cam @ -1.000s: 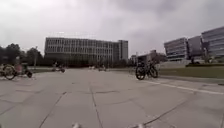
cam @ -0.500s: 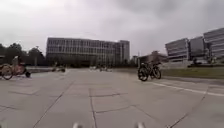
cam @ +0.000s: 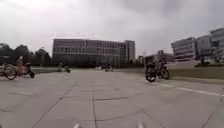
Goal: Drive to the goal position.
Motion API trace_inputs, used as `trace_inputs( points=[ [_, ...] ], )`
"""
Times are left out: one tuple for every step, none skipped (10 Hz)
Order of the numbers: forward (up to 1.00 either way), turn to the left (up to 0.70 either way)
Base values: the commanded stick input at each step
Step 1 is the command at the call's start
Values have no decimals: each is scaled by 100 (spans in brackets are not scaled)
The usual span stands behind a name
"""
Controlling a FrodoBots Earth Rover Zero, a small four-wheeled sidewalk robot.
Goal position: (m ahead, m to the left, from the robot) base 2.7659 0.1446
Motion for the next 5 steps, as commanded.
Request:
trace_inputs(
  points=[
    [50,25],
    [50,25],
    [50,25],
    [50,25],
    [50,20]
  ],
)
